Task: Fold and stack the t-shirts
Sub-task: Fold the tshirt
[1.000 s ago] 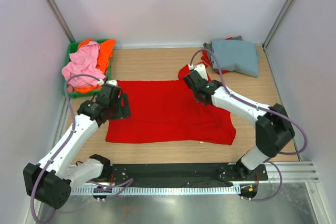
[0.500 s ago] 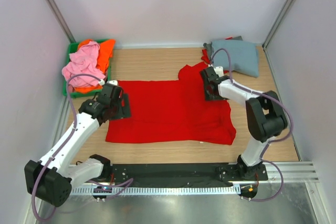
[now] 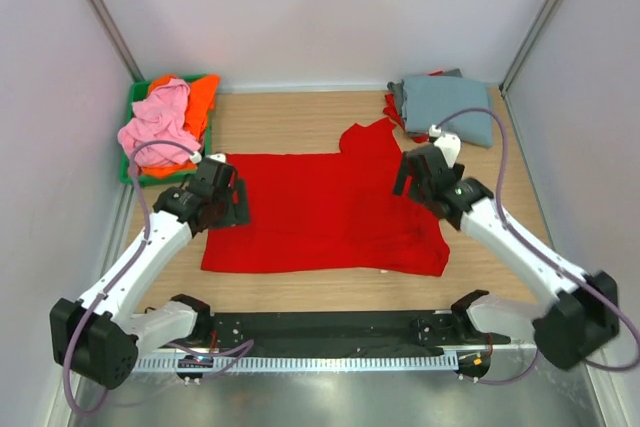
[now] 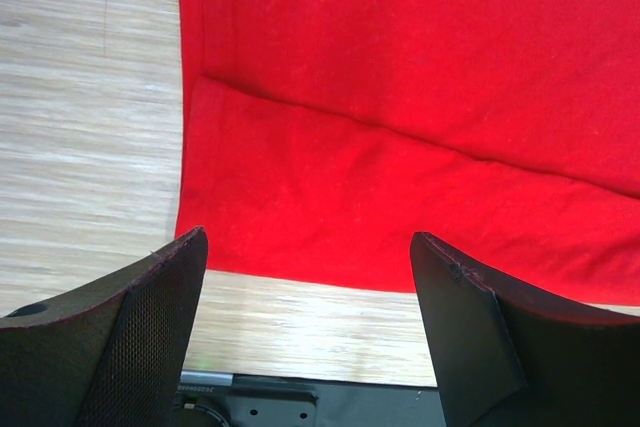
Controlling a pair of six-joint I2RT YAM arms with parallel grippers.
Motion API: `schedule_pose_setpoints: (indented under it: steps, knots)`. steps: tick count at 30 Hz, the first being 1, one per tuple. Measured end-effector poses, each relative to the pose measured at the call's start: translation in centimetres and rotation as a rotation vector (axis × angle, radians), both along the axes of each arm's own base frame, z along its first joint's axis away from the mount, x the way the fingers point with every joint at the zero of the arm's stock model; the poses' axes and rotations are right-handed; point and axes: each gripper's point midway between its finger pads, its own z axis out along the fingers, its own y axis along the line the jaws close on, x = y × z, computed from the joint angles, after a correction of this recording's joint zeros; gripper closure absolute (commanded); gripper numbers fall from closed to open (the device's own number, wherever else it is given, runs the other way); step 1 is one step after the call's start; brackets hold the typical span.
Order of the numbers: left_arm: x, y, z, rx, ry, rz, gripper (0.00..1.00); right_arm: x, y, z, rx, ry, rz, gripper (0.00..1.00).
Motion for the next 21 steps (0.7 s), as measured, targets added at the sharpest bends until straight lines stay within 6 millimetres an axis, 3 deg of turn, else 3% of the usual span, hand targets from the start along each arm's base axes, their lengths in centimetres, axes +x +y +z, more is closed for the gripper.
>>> schedule_pose_setpoints:
  steps: [3,5,9,11,13,18,21]
  knots:
    - [0.0,-0.3,-0.3,-0.012,0.014,0.006,0.18,-4.3,3.7,0.3,0.142,-0.049,0.081,0.10]
    - [0.0,-0.9,-0.7,-0.032,0.032,0.011,0.18,-7.1,5.2,-2.3,0.218,0.005,0.107,0.10]
    - [0.1,-3.0,-2.6,-0.080,0.078,0.022,0.19,-12.1,4.4,-9.4,0.245,0.190,0.054,0.07]
    - [-0.1,-3.6,-4.3,-0.088,0.113,0.031,0.19,-13.8,3.4,-11.3,0.231,0.248,0.018,0.04]
    - [-0.7,-3.9,-6.6,-0.088,0.161,0.056,0.20,-14.1,3.1,-11.6,0.239,0.253,-0.008,0.01]
    - [-2.6,-3.2,-11.7,-0.032,0.285,0.124,0.21,-12.6,3.5,-11.6,0.213,0.260,-0.035,0.00]
    - [-2.2,-3.7,-11.7,-0.019,0.259,0.122,0.22,-10.8,3.7,-12.5,0.170,0.310,-0.051,0.00]
